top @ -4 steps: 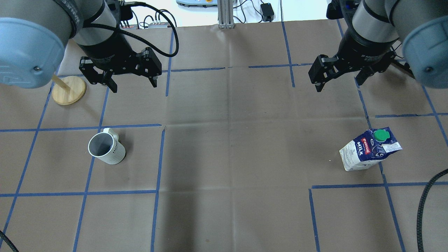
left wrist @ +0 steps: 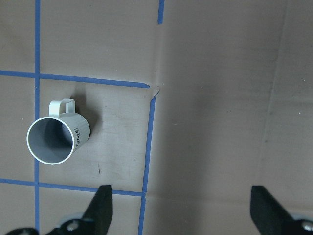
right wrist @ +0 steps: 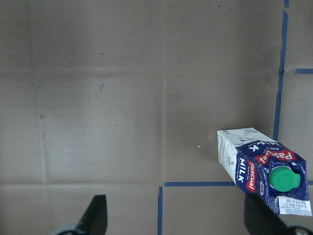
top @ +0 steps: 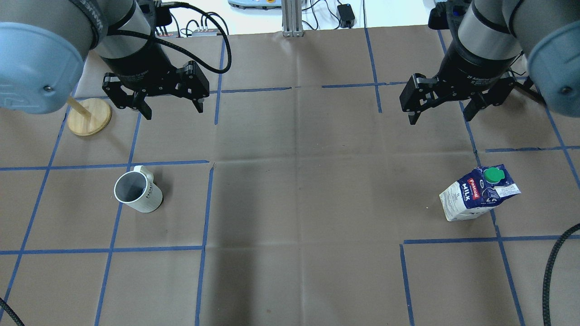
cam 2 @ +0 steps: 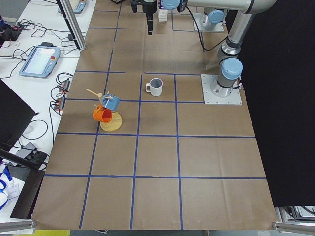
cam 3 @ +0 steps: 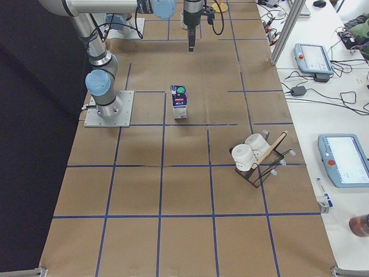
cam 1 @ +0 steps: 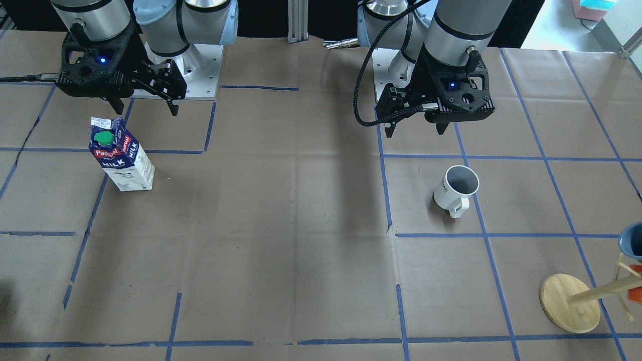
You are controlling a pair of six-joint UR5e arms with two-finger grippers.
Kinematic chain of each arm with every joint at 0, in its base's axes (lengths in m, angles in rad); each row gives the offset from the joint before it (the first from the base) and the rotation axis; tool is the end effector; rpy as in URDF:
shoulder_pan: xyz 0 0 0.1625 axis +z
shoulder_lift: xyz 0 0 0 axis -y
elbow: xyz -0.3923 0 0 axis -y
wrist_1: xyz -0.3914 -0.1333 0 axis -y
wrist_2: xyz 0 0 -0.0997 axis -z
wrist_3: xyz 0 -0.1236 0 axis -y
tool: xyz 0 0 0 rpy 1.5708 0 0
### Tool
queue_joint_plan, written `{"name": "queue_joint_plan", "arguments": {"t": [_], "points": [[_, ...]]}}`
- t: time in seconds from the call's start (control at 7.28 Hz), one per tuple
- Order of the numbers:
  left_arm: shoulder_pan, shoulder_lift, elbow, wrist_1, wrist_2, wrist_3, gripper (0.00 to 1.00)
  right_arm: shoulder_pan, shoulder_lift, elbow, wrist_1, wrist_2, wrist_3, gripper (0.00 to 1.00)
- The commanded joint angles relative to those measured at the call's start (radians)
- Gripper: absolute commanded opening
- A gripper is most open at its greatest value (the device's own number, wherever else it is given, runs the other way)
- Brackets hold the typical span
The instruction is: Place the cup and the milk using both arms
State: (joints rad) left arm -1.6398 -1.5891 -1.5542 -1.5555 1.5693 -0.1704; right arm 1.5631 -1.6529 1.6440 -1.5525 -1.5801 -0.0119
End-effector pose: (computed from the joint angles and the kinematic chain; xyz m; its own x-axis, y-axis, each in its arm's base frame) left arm -0.1676 -0.4896 0.4318 -0.9949 -0.1012 0.0038 -0.1012 0.9948 -0.0131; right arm 0.1286 -0.4587 0.4324 -0.9999 -0.0043 0.0092 -0.0042 0.9999 0.0095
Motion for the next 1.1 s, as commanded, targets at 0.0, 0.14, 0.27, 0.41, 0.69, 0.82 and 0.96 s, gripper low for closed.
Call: {"name": "queue_joint_plan", "arguments": {"t": [0.0,0.14,0.27,0.41,0.69,0.82,0.96], "points": [[0.0,0.0,-0.003,0.0,0.0,0.003,1.0,0.002,-0.002,0.005,0.0,0.005,0.003,1.0],[0.0,0.007,-0.015,0.0,-0.002,0.008,1.0,0.002,-0.002,0.007,0.0,0.005,0.003,1.0],[0.0,0.012,-0.026,0.0,0.0,0.015,1.0,0.002,-0.001,0.007,0.0,0.005,0.003,1.0],[0.001,0.014,-0.027,0.002,-0.002,0.016,1.0,0.002,-0.001,0.007,0.0,0.003,0.003,1.0],[0.005,0.014,-0.033,-0.003,0.0,0.017,1.0,0.002,-0.001,0.007,0.002,0.003,0.003,1.0],[0.008,0.018,-0.05,-0.006,0.0,0.019,1.0,0.002,-0.001,0.007,0.002,0.003,0.003,1.0],[0.011,0.027,-0.076,-0.006,0.002,0.019,1.0,0.0,-0.001,0.007,0.002,0.003,0.003,1.0]]}}
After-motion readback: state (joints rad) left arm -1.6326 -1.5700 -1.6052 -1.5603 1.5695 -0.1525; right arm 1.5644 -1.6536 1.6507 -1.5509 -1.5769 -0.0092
